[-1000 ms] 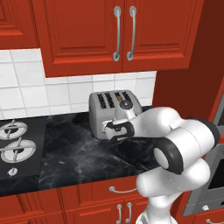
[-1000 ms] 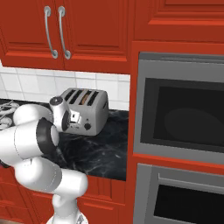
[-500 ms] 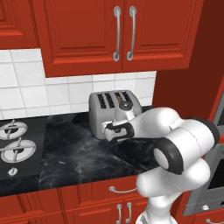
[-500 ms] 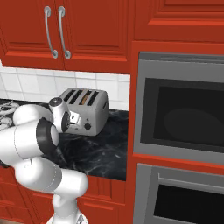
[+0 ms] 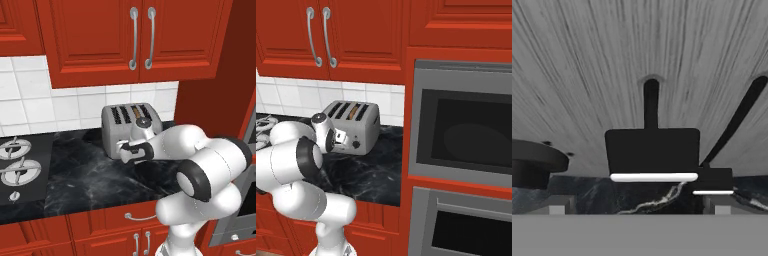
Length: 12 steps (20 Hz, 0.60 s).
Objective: Start the toaster. Once the lever pops up, take the bread to the plate on the dining counter.
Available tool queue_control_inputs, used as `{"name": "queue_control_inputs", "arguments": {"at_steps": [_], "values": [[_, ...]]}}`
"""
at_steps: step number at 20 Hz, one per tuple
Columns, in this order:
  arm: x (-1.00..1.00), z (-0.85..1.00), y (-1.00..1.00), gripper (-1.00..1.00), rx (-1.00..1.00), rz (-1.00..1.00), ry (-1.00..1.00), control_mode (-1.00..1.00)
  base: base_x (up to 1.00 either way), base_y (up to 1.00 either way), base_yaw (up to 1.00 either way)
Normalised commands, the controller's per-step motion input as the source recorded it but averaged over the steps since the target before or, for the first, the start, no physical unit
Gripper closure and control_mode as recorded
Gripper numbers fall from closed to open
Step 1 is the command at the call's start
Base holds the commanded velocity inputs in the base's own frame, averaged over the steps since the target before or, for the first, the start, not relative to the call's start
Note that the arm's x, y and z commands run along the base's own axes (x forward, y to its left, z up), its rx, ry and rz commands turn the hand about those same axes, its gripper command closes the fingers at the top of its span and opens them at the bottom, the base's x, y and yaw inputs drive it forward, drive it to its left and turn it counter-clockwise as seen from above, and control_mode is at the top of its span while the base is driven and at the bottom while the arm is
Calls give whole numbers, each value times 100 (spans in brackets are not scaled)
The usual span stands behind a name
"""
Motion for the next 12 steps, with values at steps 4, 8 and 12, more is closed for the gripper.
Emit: {"name": "queue_control_inputs", "arguments": {"at_steps": [4,8,12], "values": [[-8,0,0,-100,0,0,0,-100,0,0,0],[-23,0,0,-100,0,0,-5,-100,0,0,0],[-33,1,-4,-100,0,0,-11,-100,0,0,0]]}}
